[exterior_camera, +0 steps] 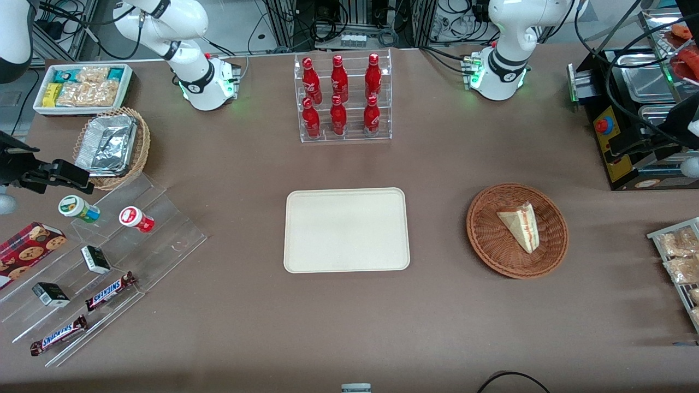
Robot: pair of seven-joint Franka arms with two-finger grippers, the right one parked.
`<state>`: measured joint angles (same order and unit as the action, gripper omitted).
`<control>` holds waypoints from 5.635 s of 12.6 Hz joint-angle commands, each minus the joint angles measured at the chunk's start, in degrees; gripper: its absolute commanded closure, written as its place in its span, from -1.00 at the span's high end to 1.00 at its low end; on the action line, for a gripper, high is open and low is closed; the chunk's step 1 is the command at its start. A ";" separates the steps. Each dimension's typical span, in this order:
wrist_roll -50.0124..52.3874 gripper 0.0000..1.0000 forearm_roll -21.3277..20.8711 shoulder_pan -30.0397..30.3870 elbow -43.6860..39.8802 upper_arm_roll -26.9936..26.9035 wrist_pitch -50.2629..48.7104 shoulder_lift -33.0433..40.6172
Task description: Place sandwich from basket to tray
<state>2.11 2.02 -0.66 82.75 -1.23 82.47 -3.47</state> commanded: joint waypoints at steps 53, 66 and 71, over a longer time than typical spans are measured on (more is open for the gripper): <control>30.50 -1.00 -2.54 -6.19 43.47 -0.62 56.95 -9.90; 31.46 -1.00 -5.36 -31.14 18.35 -0.35 36.63 -17.95; 35.86 -1.00 -5.36 -36.51 5.35 -0.35 34.79 -29.56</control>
<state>36.29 -3.05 -35.44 95.92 -0.76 120.44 -27.68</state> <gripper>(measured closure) 0.841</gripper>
